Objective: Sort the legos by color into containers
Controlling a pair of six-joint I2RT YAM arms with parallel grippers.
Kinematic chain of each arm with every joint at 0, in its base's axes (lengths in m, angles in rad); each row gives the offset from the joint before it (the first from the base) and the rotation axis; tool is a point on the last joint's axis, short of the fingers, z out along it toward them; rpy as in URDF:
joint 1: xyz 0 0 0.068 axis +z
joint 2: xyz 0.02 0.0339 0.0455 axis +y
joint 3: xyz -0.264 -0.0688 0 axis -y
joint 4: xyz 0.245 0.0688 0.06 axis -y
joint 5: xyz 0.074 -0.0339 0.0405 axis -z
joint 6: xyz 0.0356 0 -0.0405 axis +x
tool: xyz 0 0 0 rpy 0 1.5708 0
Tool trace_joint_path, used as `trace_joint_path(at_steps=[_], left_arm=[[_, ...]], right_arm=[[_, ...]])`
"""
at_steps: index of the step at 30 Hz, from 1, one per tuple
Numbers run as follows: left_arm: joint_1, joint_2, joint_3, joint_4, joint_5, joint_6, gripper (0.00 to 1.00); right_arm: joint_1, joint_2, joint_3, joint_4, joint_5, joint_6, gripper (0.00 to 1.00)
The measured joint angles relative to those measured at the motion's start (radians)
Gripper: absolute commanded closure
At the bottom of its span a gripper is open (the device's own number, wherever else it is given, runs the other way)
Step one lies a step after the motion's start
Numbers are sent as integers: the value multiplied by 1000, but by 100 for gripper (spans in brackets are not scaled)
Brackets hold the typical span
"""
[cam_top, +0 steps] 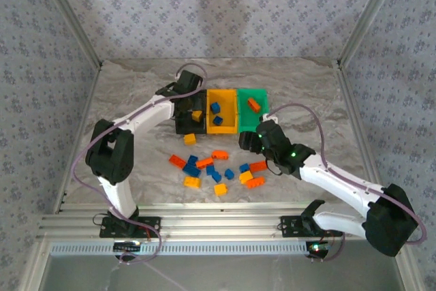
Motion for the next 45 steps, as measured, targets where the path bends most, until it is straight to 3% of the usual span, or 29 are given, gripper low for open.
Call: trace_joint_path(at_steps=[2, 4, 10, 16, 24, 31, 38, 45], left_arm=[[-7, -15, -2, 0, 7, -4, 16], [-20, -55, -14, 5, 23, -2, 1], [-119, -318, -174, 64, 69, -27, 1], [-239, -575, -449, 119, 82, -77, 0], [-249, -799, -739, 87, 74, -177, 1], [-249, -877, -806, 65, 48, -225, 0], [-249, -880, -812, 63, 25, -231, 0], [-249, -880, -816, 63, 2, -231, 0]], right_arm=[[2, 0, -11, -19, -10, 23, 21], [9, 0, -29, -39, -13, 45, 21], [68, 37, -65, -63, -25, 72, 25], [114, 155, -55, -68, -29, 50, 29], [159, 276, -11, -87, -26, 16, 36], [172, 333, 24, -105, -16, -2, 46], [185, 346, 34, -105, -5, -9, 66], [201, 278, 43, -131, 12, -8, 71]])
